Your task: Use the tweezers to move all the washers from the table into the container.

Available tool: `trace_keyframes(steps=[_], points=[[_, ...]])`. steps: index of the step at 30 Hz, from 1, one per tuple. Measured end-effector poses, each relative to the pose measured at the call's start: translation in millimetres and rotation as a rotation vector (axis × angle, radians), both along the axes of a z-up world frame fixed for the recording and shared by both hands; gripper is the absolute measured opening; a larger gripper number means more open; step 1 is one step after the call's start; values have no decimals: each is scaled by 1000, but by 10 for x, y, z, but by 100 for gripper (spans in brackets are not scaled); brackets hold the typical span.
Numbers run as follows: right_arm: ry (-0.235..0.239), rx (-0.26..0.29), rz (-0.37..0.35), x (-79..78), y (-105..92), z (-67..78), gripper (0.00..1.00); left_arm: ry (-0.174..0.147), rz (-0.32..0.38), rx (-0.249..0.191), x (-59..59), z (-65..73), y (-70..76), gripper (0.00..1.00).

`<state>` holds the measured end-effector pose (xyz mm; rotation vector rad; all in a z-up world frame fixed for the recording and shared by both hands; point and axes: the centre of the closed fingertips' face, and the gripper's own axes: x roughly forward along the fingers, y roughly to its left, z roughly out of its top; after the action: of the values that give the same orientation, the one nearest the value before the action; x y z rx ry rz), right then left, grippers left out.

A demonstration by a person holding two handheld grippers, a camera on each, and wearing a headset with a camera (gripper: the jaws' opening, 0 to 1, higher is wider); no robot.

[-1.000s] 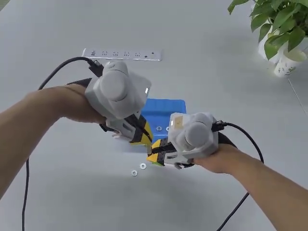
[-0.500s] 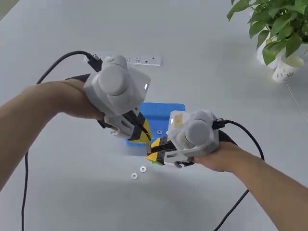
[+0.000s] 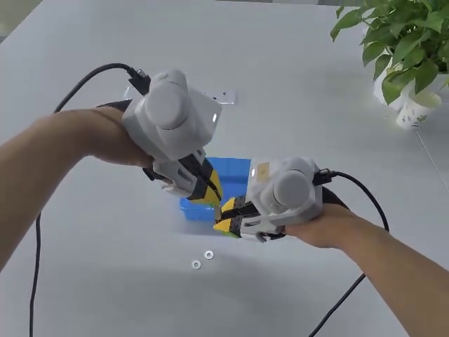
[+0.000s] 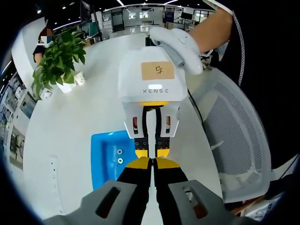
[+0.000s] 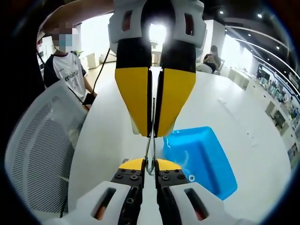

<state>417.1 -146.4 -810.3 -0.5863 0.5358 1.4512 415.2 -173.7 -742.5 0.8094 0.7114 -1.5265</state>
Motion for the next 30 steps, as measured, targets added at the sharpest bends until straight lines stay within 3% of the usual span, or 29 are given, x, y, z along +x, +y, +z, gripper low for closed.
trace_keyframes(steps=[19,30], points=[[-34,11,-8,243,30,144,9,-24,-10,13,221,138,16,5],[-48,14,-16,435,46,153,9,-34,-5,17,391,146,28,5]])
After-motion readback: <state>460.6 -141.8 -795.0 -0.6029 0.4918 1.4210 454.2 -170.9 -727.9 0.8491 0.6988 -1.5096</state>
